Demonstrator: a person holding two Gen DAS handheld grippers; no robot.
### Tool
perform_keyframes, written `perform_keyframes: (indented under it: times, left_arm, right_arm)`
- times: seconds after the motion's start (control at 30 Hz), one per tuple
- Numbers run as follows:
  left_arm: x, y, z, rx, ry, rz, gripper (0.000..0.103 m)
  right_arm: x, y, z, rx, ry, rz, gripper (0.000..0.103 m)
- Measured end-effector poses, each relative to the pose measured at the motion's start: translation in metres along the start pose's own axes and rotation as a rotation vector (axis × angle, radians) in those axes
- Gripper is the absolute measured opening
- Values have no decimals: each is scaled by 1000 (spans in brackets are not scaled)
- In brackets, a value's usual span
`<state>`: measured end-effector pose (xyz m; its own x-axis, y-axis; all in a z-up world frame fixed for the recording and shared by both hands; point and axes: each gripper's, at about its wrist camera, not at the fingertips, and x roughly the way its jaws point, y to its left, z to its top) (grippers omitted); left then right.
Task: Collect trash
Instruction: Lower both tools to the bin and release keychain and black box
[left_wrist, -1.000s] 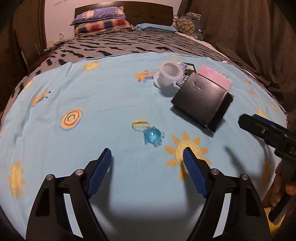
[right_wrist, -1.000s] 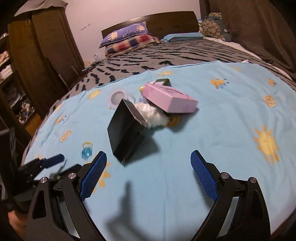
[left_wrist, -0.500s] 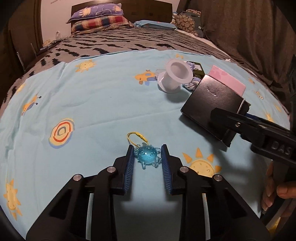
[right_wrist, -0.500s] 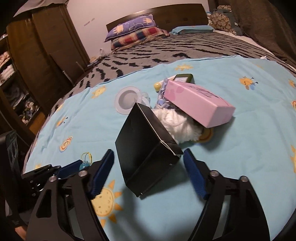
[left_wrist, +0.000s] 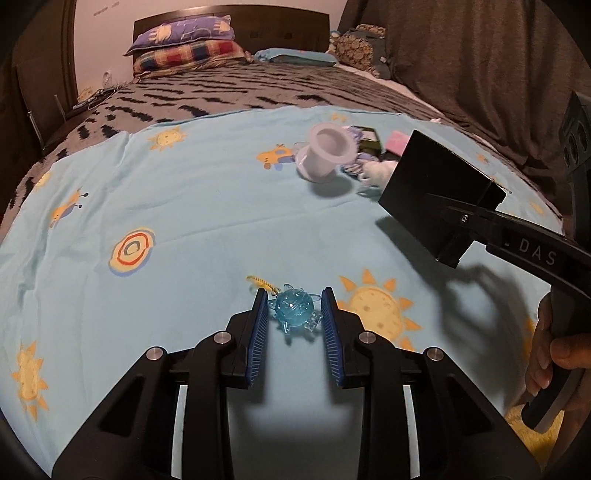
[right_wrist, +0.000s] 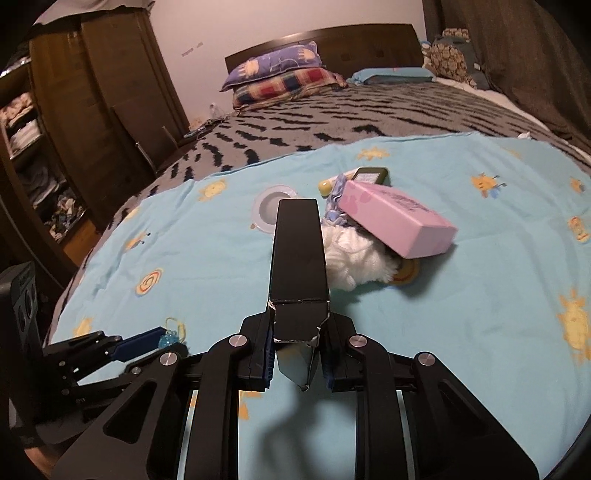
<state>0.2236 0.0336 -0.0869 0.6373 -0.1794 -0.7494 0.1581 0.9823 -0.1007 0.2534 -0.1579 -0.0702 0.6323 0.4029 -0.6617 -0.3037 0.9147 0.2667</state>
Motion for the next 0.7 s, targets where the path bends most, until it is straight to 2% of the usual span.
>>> perform_keyframes:
  times: [0.2, 0.43, 0.7]
  left_arm:
    - [-37, -17, -15, 7, -38, -34, 28]
    - [-79, -43, -42, 33, -68, -88, 28]
    - [-113, -72, -93, 53, -68, -167, 28]
  right_arm:
    - [-46, -4, -17, -15, -25, -49, 21]
    - [-104, -5, -60, -51, -48, -93, 21]
    - [-157, -6, -112, -43, -53, -102, 21]
